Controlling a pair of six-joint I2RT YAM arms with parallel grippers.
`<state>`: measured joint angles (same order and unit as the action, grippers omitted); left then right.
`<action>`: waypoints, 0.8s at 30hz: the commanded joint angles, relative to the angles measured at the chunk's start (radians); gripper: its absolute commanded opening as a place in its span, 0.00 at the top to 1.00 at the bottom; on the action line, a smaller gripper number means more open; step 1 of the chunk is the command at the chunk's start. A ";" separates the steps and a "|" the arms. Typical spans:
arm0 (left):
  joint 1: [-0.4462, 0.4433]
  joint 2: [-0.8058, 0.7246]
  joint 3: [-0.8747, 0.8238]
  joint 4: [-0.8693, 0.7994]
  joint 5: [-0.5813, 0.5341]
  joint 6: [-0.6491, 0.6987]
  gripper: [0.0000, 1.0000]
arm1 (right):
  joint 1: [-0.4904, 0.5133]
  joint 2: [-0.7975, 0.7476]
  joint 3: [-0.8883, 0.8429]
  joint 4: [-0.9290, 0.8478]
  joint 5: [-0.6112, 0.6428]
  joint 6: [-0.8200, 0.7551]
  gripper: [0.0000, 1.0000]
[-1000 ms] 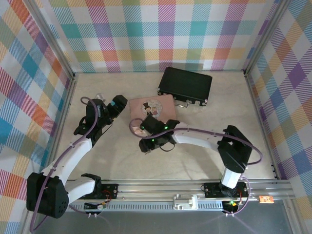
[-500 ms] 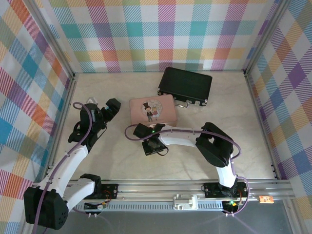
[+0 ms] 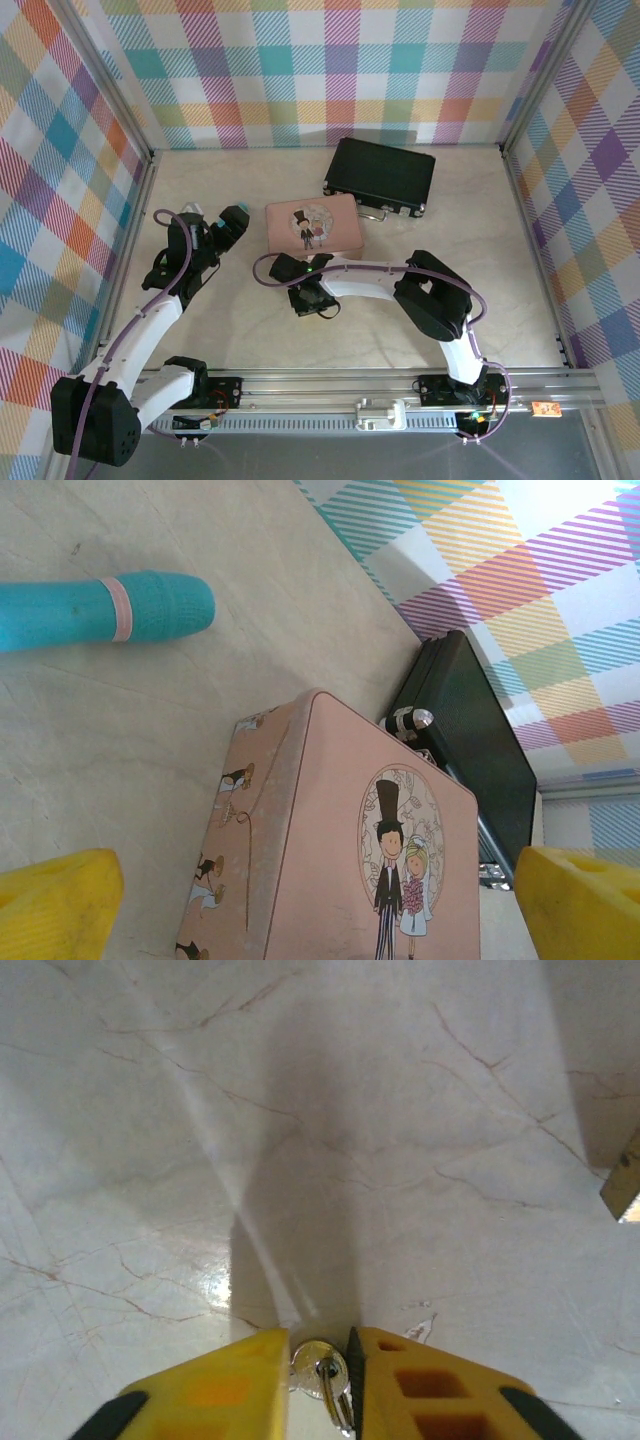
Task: Unlock the padlock with the key
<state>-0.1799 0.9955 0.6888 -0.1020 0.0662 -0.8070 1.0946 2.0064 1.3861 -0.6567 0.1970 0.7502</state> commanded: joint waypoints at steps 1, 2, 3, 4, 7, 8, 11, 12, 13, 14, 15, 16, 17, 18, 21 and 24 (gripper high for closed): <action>0.011 -0.008 0.020 0.003 -0.001 0.016 0.00 | 0.006 0.013 -0.013 -0.037 0.016 0.034 0.87; 0.011 -0.009 0.018 0.003 -0.003 0.017 0.00 | 0.005 0.008 -0.019 -0.029 0.015 0.033 0.91; 0.011 -0.011 0.017 0.004 -0.005 0.015 0.00 | 0.004 0.003 -0.026 -0.023 0.015 0.031 0.93; 0.011 -0.013 0.016 0.006 -0.005 0.012 0.00 | 0.003 -0.005 -0.031 -0.017 0.016 0.031 0.97; 0.011 -0.014 0.014 0.010 0.007 0.006 0.00 | -0.005 -0.038 -0.047 0.005 0.022 0.017 1.00; 0.011 -0.015 0.011 0.016 0.015 0.001 0.00 | -0.010 -0.059 -0.057 0.022 0.019 0.009 1.00; 0.010 -0.024 0.002 0.043 0.052 -0.014 0.00 | -0.042 -0.138 -0.096 0.088 -0.008 -0.023 1.00; 0.011 -0.030 -0.003 0.056 0.063 -0.023 0.00 | -0.054 -0.166 -0.109 0.111 -0.020 -0.031 1.00; 0.009 -0.036 -0.010 0.074 0.079 -0.035 0.00 | -0.072 -0.201 -0.133 0.139 -0.036 -0.040 1.00; 0.010 -0.042 -0.019 0.094 0.092 -0.049 0.00 | -0.090 -0.237 -0.156 0.175 -0.062 -0.055 1.00; 0.007 -0.047 -0.025 0.110 0.106 -0.062 0.00 | -0.105 -0.265 -0.174 0.198 -0.076 -0.061 1.00; 0.005 -0.053 -0.031 0.126 0.117 -0.078 0.00 | -0.121 -0.302 -0.192 0.221 -0.086 -0.076 1.00; 0.001 -0.059 -0.037 0.141 0.123 -0.094 0.00 | -0.136 -0.331 -0.208 0.245 -0.103 -0.094 1.00; -0.005 -0.062 -0.041 0.157 0.131 -0.109 0.00 | -0.148 -0.363 -0.223 0.264 -0.109 -0.105 1.00; -0.049 -0.064 -0.047 0.204 0.133 -0.140 0.02 | -0.193 -0.445 -0.250 0.294 -0.131 -0.125 1.00; -0.127 -0.047 -0.050 0.264 0.113 -0.170 0.03 | -0.254 -0.507 -0.259 0.314 -0.192 -0.134 1.00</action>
<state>-0.2516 0.9504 0.6514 0.0624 0.1673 -0.9291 0.8749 1.5398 1.1442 -0.3988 0.0780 0.6540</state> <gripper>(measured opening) 0.967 0.047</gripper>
